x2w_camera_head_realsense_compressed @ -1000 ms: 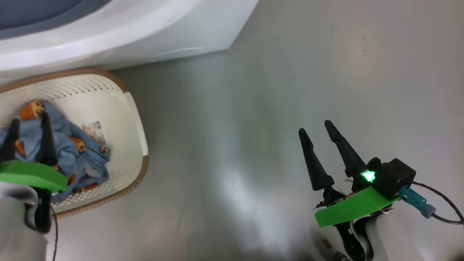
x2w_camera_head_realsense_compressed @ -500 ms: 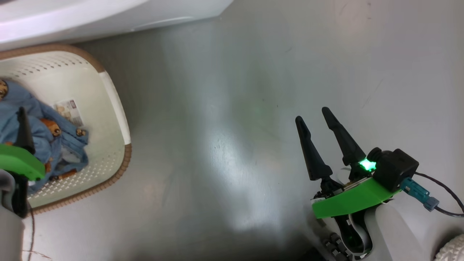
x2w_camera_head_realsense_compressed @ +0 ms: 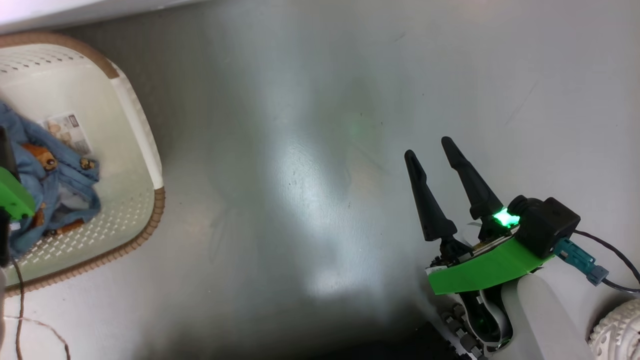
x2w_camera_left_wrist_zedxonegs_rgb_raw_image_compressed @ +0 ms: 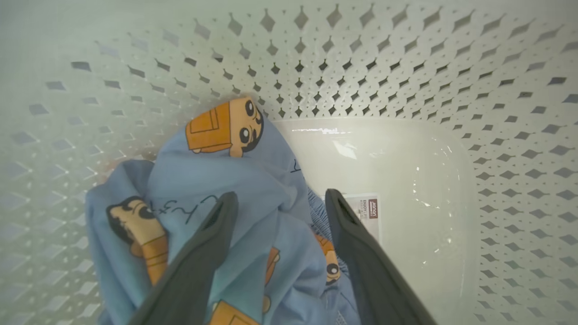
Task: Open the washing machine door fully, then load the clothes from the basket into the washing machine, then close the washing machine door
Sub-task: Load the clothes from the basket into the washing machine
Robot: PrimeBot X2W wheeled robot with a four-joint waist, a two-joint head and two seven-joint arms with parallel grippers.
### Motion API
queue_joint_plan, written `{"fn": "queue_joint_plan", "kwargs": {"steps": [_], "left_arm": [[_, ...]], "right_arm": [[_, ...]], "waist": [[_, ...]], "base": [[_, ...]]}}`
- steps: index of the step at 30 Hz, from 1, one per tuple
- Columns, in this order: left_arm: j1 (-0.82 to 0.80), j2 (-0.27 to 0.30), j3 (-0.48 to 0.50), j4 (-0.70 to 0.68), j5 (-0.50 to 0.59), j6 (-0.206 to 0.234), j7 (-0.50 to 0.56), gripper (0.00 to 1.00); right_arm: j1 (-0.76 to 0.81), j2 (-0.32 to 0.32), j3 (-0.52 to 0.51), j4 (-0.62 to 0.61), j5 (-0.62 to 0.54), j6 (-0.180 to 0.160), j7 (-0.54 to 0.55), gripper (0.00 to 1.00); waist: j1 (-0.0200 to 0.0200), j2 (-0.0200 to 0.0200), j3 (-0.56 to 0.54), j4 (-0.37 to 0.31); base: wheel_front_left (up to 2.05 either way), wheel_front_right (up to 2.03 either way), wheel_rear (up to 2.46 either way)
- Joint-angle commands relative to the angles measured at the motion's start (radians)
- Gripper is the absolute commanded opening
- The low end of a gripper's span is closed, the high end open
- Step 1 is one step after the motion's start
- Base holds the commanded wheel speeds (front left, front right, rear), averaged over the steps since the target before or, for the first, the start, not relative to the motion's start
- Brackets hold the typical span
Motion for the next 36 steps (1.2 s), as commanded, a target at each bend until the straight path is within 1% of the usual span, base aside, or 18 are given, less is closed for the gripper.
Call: {"fn": "queue_joint_plan", "kwargs": {"steps": [1, 15, 19, 23, 24, 25, 26, 27, 32, 36], "left_arm": [[0.011, 0.063, 0.011, 0.011, 0.008, 0.012, 0.014, 1.00], [-0.080, 0.090, -0.094, 0.067, 0.092, 0.074, 0.193, 1.00], [-0.088, 0.096, -0.104, 0.072, 0.095, 0.083, 0.224, 1.00], [-0.089, 0.096, -0.102, 0.074, 0.085, 0.083, 0.228, 1.00], [-0.087, 0.094, -0.101, 0.075, 0.081, 0.080, 0.232, 0.89], [-0.087, 0.091, -0.096, 0.076, 0.074, 0.078, 0.234, 0.45], [-0.086, 0.089, -0.096, 0.076, 0.071, 0.077, 0.233, 0.07], [-0.084, 0.088, -0.097, 0.077, 0.070, 0.075, 0.231, 0.00], [-0.070, 0.081, -0.087, 0.078, 0.047, 0.065, 0.207, 0.00], [-0.054, 0.068, -0.077, 0.073, 0.026, 0.044, 0.138, 0.00]], "right_arm": [[0.019, 0.001, 0.028, -0.022, 0.007, 0.002, -0.005, 1.00], [0.004, 0.001, 0.039, -0.032, 0.020, 0.002, -0.005, 1.00], [0.001, 0.001, 0.042, -0.039, 0.022, 0.002, -0.005, 1.00], [-0.002, 0.001, 0.044, -0.042, 0.024, 0.002, -0.005, 1.00], [-0.004, 0.001, 0.044, -0.043, 0.025, 0.002, -0.005, 1.00], [-0.005, 0.001, 0.044, -0.043, 0.025, 0.002, -0.005, 1.00], [-0.006, 0.001, 0.044, -0.042, 0.025, 0.002, -0.005, 1.00], [-0.007, 0.001, 0.044, -0.042, 0.026, 0.002, -0.005, 1.00], [-0.013, 0.001, 0.040, -0.042, 0.030, 0.002, -0.005, 1.00], [-0.020, 0.001, 0.030, -0.039, 0.032, 0.002, -0.005, 1.00]], "waist": [[0.0000, -0.0001, 0.014, -0.005], [0.0000, -0.0001, 0.061, -0.009], [0.0000, -0.0001, 0.072, -0.012], [0.0000, -0.0001, 0.080, -0.014], [0.0000, -0.0001, 0.082, -0.014], [0.0000, -0.0001, 0.083, -0.014], [0.0000, -0.0001, 0.084, -0.014], [0.0000, -0.0001, 0.084, -0.014], [0.0000, -0.0001, 0.077, -0.017], [0.0000, -0.0001, 0.051, -0.013]], "base": [[0.00, 0.00, 0.00], [0.00, 0.00, 0.00], [0.00, 0.00, 0.00], [0.00, 0.00, 0.00], [0.00, 0.00, 0.00], [0.00, 0.00, 0.00], [0.00, 0.00, 0.00], [0.00, 0.00, 0.00], [0.00, 0.00, 0.00], [0.00, 0.00, 0.00]]}}
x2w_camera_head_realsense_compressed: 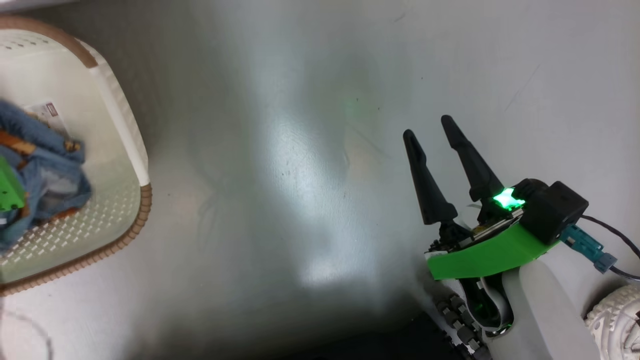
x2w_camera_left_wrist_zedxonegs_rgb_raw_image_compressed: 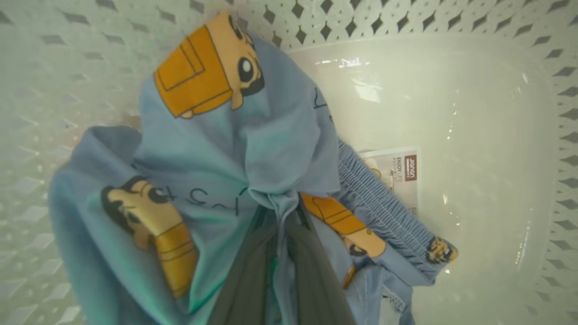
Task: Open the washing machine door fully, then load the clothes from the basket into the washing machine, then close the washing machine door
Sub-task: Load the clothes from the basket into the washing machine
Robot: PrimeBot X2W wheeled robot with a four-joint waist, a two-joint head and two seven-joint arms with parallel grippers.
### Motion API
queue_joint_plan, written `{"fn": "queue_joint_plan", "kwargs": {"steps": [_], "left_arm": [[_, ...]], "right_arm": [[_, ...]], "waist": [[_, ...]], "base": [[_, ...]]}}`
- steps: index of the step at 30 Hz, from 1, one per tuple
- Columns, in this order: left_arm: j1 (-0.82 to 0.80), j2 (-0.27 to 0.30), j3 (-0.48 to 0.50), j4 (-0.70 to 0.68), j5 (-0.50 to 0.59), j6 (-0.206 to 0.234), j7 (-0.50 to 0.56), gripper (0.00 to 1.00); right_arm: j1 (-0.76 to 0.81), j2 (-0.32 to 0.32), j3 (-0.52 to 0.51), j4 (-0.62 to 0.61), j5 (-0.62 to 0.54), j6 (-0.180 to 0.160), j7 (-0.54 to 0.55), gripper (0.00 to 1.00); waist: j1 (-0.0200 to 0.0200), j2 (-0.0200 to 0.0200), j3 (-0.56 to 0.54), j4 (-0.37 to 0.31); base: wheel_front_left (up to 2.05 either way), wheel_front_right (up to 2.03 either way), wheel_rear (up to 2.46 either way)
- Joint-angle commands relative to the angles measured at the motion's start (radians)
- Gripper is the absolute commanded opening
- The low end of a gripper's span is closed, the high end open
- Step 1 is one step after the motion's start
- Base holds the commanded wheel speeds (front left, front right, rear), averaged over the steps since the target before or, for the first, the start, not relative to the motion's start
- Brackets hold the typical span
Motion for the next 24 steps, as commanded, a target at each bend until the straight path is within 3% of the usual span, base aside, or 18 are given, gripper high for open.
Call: {"fn": "queue_joint_plan", "kwargs": {"steps": [1, 12, 24], "left_arm": [[0.048, 0.044, 0.020, -0.004, -0.012, -0.006, -0.013, 0.00], [0.098, 0.010, 0.007, -0.024, -0.033, -0.051, -0.172, 0.00], [0.208, -0.040, 0.011, -0.118, -0.083, -0.070, -0.241, 0.00]], "right_arm": [[0.031, 0.001, 0.019, -0.016, 0.010, 0.002, -0.005, 1.00], [0.028, 0.001, 0.012, -0.001, 0.006, 0.002, -0.005, 1.00], [0.048, 0.001, -0.008, 0.022, -0.014, 0.002, -0.005, 1.00]], "waist": [[-0.0001, 0.0000, -0.014, 0.005], [-0.0001, 0.0000, -0.115, 0.025], [-0.0001, 0.0000, -0.269, 0.065]], "base": [[0.00, 0.00, 0.00], [0.00, 0.00, 0.00], [0.00, 0.00, 0.00]]}}
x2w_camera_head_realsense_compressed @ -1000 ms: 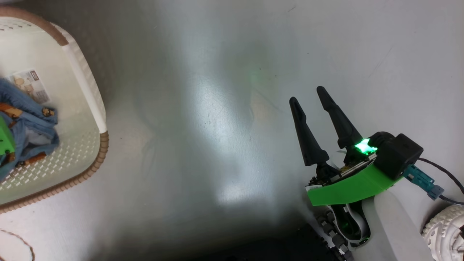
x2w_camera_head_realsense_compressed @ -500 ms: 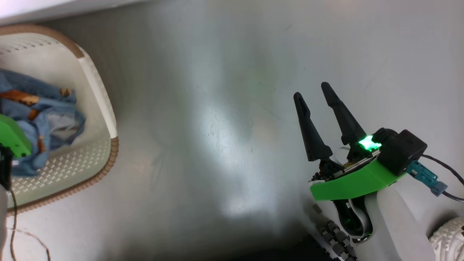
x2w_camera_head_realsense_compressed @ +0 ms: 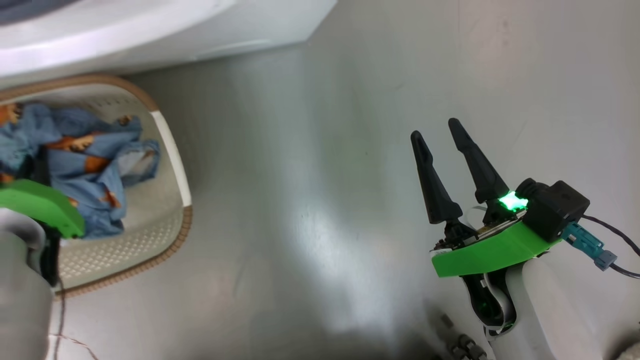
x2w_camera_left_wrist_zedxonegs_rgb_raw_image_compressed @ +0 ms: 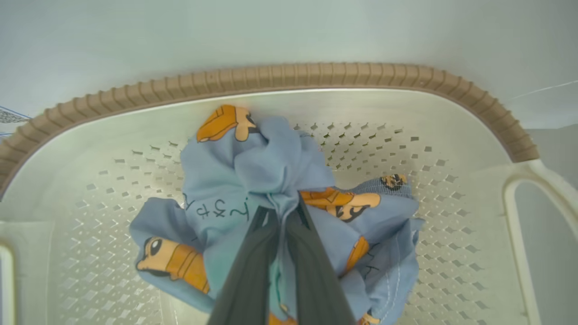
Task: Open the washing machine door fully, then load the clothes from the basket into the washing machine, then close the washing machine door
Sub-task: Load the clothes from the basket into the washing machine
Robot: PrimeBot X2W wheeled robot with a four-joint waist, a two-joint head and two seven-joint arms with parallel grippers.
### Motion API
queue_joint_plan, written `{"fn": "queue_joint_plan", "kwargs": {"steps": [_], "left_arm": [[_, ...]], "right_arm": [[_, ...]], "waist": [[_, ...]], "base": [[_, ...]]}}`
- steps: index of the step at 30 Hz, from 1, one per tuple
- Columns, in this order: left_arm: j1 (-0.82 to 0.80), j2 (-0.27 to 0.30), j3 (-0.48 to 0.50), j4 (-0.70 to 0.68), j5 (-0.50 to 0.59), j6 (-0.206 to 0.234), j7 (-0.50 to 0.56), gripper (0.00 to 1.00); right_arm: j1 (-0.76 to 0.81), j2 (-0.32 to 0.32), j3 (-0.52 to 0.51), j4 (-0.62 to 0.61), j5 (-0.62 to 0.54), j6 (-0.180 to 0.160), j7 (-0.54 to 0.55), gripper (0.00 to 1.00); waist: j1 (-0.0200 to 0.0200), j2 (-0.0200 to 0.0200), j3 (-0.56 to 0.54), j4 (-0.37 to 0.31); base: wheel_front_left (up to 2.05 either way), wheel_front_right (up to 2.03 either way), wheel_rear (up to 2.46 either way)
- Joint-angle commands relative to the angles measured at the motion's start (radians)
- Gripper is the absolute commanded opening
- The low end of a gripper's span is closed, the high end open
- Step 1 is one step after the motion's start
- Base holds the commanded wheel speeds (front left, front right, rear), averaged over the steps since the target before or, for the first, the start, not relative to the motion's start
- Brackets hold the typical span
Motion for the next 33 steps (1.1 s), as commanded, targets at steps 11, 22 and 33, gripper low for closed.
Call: {"fn": "queue_joint_plan", "kwargs": {"steps": [11, 22, 33], "left_arm": [[0.240, 0.008, 0.099, -0.276, -0.019, -0.010, -0.012, 0.00], [0.425, -0.052, 0.199, -0.508, 0.032, -0.010, -0.012, 0.00], [0.588, -0.116, 0.296, -0.744, 0.114, -0.008, -0.012, 0.00]], "right_arm": [[0.084, 0.002, -0.003, 0.011, -0.031, 0.002, -0.005, 1.00], [0.133, 0.002, -0.023, 0.035, -0.052, 0.002, -0.005, 1.00], [0.198, 0.002, -0.047, 0.056, -0.066, 0.002, -0.005, 1.00]], "waist": [[0.0000, 0.0000, -0.200, 0.055], [0.0000, 0.0000, -0.350, 0.082], [0.0000, 0.0000, -0.503, 0.108]], "base": [[0.00, 0.00, 0.00], [0.00, 0.00, 0.00], [0.00, 0.00, 0.00]]}}
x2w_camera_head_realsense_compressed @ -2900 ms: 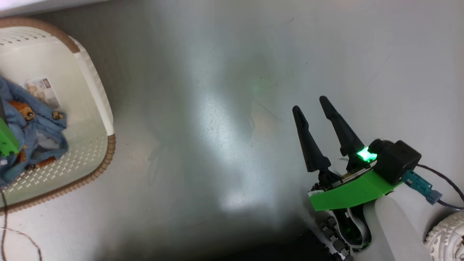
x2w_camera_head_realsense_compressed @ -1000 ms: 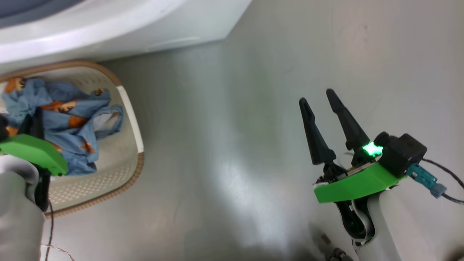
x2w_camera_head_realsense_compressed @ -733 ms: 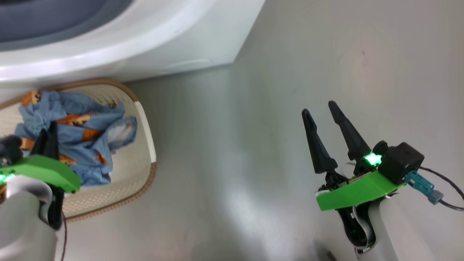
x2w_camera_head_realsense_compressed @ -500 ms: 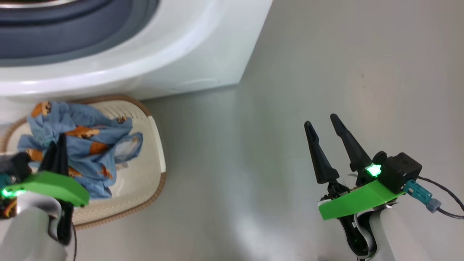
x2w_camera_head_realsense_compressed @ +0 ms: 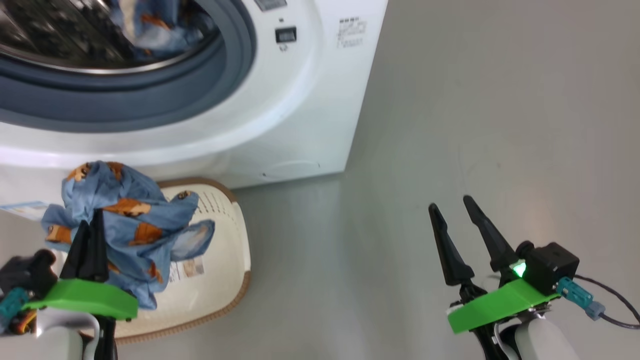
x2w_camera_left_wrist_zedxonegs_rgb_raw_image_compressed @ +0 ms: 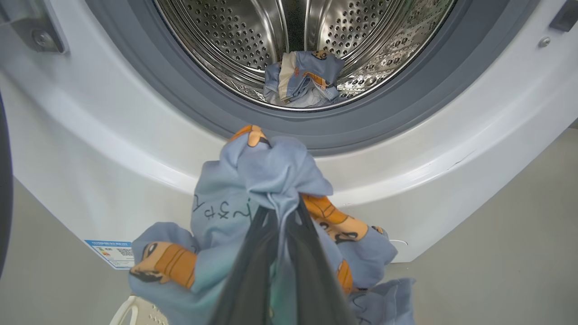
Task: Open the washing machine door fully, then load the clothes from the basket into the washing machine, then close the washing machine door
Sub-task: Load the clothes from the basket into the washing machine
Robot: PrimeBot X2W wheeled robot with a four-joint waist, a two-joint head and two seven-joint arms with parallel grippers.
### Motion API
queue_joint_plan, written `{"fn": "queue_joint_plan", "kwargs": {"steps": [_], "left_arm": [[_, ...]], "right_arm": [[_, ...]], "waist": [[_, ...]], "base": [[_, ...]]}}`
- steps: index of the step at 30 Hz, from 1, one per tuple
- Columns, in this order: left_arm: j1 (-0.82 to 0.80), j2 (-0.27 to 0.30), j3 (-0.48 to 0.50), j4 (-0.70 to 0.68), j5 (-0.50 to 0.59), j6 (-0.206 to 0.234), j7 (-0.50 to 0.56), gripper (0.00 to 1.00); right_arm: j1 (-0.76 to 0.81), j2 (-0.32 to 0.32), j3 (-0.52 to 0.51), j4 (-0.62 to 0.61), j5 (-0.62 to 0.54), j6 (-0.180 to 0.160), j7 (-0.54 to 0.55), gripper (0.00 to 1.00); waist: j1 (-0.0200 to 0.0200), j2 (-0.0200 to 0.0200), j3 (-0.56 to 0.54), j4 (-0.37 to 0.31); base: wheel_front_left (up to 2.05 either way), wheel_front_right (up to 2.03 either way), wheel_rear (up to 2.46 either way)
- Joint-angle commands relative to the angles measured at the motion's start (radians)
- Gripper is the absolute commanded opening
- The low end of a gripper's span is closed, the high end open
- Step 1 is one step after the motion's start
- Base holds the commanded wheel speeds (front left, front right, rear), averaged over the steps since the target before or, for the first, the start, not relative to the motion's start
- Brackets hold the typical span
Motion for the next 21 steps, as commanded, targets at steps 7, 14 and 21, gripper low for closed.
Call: {"fn": "queue_joint_plan", "kwargs": {"steps": [7, 14, 21], "left_arm": [[0.096, 0.000, 0.070, -0.143, 0.041, -0.002, -0.009, 0.00], [0.178, -0.027, 0.096, -0.259, 0.069, -0.002, -0.009, 0.00], [0.239, -0.045, 0.110, -0.342, 0.084, -0.003, -0.009, 0.00]], "right_arm": [[0.052, 0.002, 0.011, -0.005, -0.010, 0.002, -0.005, 1.00], [0.081, 0.002, 0.011, 0.001, -0.028, 0.002, -0.005, 1.00], [0.107, 0.002, 0.005, 0.004, -0.044, 0.002, -0.005, 1.00]], "waist": [[0.0000, 0.0000, -0.142, 0.029], [0.0000, 0.0000, -0.202, 0.024], [0.0000, 0.0000, -0.250, 0.020]], "base": [[0.00, 0.00, 0.00], [0.00, 0.00, 0.00], [0.00, 0.00, 0.00]]}}
